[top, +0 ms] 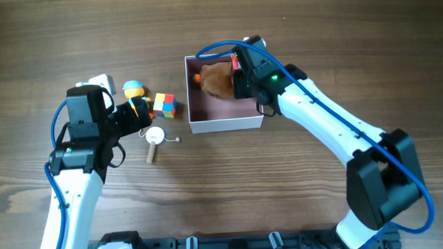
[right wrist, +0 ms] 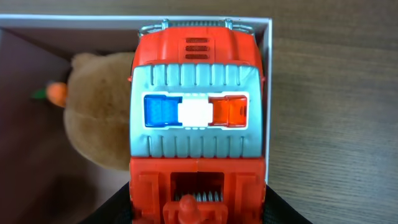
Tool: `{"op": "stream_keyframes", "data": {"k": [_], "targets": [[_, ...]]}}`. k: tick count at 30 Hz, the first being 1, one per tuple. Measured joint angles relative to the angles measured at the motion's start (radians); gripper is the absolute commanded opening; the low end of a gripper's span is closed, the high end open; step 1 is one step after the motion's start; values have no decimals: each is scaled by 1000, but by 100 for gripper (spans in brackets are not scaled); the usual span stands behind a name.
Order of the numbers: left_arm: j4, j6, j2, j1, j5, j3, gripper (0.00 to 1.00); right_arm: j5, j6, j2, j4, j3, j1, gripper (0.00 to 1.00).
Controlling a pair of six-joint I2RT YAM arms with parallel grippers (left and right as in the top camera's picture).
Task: Pack container
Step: 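Carry the red fire truck over the box and lower it inside, then release the fire truck beside the plush in the box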
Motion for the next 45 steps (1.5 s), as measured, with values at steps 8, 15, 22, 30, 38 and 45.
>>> {"op": "stream_keyframes", "data": {"k": [8, 15, 22, 30, 38, 45], "targets": [[0, 0, 0, 0, 0, 0, 100, 1, 0, 3, 13, -1, 0, 41], [0, 0, 0, 0, 0, 0, 100, 5, 3, 8, 55, -1, 0, 51], [0, 0, 0, 0, 0, 0, 100, 19, 7, 10, 13, -1, 0, 41], [0, 0, 0, 0, 0, 0, 100, 19, 5, 10, -2, -1, 0, 64], [0, 0, 0, 0, 0, 0, 100, 26, -74, 10, 6, -1, 0, 87], [0, 0, 0, 0, 0, 0, 100, 52, -109, -94, -2, -1, 0, 74]]}}
